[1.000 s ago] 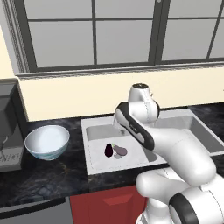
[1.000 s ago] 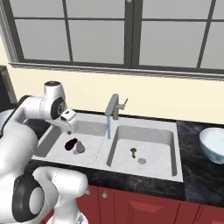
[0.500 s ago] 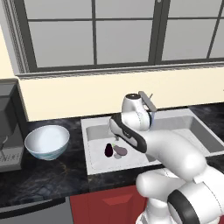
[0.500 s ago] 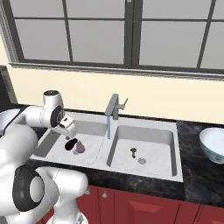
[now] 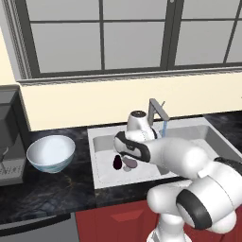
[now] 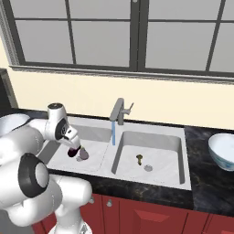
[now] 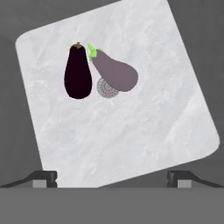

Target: Pick the eggplants from the sink and place them in one bowl. Place the mushroom in the other bowl. Then turn off the sink faucet.

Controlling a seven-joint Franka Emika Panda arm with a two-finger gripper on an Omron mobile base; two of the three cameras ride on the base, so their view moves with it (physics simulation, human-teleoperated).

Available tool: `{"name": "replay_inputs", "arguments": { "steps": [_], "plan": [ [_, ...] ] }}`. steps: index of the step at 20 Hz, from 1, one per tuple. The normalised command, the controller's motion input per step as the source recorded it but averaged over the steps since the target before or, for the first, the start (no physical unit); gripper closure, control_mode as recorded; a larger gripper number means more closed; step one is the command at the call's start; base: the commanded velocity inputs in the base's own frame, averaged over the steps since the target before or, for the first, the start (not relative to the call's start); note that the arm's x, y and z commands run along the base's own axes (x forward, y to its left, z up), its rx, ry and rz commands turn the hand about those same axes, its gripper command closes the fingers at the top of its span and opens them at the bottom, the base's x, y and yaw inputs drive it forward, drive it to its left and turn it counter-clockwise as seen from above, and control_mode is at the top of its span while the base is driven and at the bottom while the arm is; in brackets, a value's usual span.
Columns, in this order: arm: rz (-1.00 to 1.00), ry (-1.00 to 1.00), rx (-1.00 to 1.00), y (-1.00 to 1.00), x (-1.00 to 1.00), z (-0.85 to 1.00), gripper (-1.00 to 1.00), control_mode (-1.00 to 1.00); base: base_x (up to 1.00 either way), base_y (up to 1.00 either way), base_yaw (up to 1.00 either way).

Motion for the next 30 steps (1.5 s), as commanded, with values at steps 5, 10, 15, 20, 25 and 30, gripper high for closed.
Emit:
{"name": "replay_inputs", "arguments": {
  "steps": [5,10,15,20,25,30],
  "plan": [
    [0.0,0.01,0.0,0.12,0.18,-0.27,-1.0,-1.0,0.0,0.0,0.0],
    [0.0,0.1,0.0,0.03,0.31,-0.24,-1.0,-1.0,0.0,0.0,0.0],
    [0.0,0.13,0.0,0.01,0.4,-0.23,-1.0,-1.0,0.0,0.0,0.0],
    [0.0,0.12,0.0,0.1,0.45,-0.24,-1.0,-1.0,0.0,0.0,0.0],
    [-0.02,0.04,0.0,0.21,0.36,-0.31,-1.0,-1.0,0.0,0.0,0.0],
    [-0.05,0.0,0.0,0.14,0.25,-0.4,-1.0,-1.0,0.0,0.0,0.0]
  ]
}}
